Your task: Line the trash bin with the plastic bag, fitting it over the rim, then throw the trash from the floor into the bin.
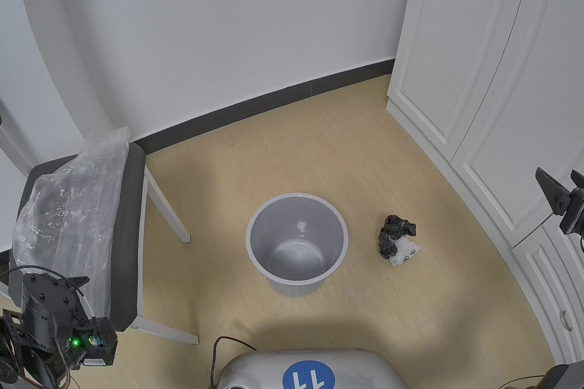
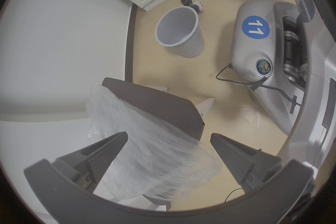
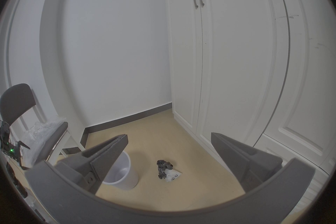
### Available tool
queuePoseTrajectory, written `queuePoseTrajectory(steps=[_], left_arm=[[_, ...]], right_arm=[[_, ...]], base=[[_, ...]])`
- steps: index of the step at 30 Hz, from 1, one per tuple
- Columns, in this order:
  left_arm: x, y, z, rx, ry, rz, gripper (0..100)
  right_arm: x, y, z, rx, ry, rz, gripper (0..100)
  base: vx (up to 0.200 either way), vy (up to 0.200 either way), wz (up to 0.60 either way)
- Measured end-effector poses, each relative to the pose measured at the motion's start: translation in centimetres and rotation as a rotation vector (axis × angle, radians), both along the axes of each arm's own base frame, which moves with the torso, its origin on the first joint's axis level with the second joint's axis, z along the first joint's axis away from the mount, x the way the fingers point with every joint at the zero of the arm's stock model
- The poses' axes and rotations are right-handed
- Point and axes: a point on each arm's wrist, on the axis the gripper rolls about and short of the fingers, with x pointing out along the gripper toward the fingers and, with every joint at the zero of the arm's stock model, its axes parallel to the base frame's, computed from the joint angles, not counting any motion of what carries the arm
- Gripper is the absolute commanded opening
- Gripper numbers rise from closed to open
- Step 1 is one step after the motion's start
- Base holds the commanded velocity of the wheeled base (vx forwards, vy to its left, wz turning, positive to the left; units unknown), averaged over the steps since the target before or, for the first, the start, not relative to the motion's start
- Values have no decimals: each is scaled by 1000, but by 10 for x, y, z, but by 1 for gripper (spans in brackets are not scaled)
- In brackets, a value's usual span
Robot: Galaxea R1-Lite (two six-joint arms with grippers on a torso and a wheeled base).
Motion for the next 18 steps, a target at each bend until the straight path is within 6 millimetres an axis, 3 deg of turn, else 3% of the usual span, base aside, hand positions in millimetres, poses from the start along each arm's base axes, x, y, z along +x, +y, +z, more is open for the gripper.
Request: queuePoseTrajectory(steps=[18], left_arm=[[-9,27,17,-70,-143,201,100]], right_arm=[[-2,-1,2,3,-13,0,100]], base=[[0,0,0]])
